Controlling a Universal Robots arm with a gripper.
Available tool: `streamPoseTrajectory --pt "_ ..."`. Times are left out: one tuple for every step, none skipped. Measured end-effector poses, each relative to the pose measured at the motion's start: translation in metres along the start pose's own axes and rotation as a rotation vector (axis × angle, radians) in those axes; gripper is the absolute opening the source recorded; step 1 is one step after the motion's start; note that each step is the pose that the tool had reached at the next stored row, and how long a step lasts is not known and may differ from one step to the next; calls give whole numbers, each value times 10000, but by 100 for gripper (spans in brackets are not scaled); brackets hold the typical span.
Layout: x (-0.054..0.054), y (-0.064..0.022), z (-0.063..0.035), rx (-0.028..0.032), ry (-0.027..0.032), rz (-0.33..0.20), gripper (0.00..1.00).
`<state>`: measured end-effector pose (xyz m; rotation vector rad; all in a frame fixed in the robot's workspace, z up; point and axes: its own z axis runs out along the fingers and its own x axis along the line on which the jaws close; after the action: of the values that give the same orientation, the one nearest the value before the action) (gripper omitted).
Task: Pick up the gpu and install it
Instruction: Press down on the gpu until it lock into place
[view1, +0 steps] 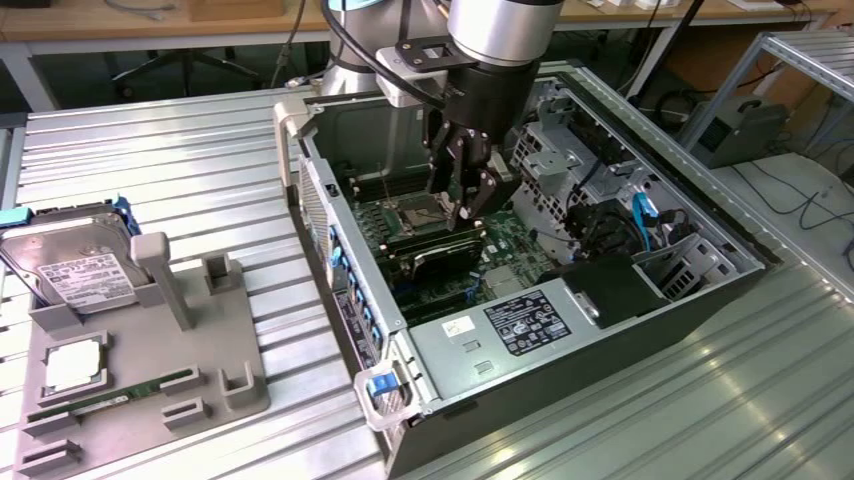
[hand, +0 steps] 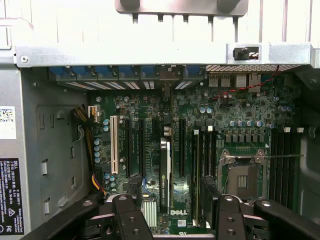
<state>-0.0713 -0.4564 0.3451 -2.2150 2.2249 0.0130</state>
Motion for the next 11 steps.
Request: streamPoseTrajectory --pt "0 0 0 0 0 0 59" --pt "0 0 0 0 0 0 59" --pt "0 0 0 0 0 0 59" --pt "0 0 0 0 0 0 57" --pt "0 0 0 0 0 0 57" --pt "0 0 0 0 0 0 51" --pt "0 0 0 0 0 0 44" --pt "0 0 0 0 0 0 38" --pt "0 0 0 0 0 0 38" --pt "0 0 0 0 -1 0 26" --pt "0 0 0 0 0 0 20"
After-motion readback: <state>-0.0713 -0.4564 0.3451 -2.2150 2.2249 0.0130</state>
